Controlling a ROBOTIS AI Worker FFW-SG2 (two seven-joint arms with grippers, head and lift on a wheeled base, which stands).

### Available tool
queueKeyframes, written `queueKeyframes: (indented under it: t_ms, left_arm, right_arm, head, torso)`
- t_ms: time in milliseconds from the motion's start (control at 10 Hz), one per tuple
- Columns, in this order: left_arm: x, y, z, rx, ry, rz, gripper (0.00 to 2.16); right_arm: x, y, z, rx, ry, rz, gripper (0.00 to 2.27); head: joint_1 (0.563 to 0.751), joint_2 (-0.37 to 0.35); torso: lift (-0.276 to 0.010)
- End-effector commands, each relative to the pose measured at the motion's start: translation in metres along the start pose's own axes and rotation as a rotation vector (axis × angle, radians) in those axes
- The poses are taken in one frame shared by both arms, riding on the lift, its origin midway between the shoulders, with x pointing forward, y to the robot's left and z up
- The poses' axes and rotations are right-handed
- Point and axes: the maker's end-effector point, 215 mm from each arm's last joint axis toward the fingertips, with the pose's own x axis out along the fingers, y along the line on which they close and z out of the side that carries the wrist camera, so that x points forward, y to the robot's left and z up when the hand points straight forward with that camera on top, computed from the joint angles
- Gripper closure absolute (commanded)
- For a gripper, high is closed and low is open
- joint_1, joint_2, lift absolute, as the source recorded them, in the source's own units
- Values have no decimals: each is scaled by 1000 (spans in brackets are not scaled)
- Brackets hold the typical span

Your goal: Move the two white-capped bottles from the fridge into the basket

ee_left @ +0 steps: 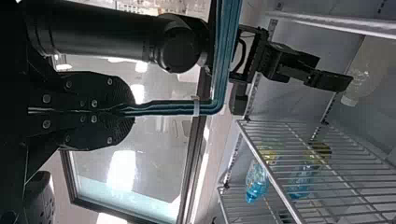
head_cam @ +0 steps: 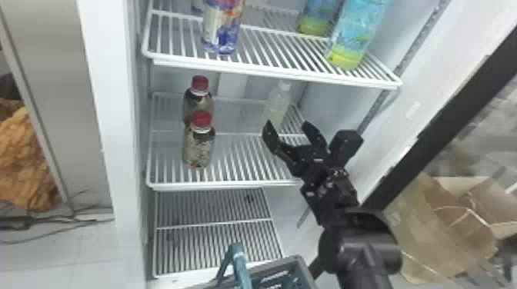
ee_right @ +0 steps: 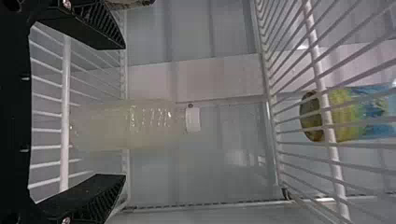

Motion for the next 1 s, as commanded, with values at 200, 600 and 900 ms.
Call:
queueKeyframes:
  t_ms: [200, 600, 900]
  left_arm:
    - [0, 1, 2, -2, -3, 1, 1122]
    - [0, 0, 3, 0, -5, -1, 1124]
    - [2, 1, 1, -3, -3, -3, 1124]
  right_arm:
    - [25, -5, 0, -18, 6, -19, 51]
    - [47, -9, -13, -11, 36, -45, 51]
    - [70, 2, -14, -28, 46, -42, 51]
  head:
    - [695, -350]
    - [695, -350]
    - [695, -350]
  torso:
    - [-260]
    - [-260]
    - [-260]
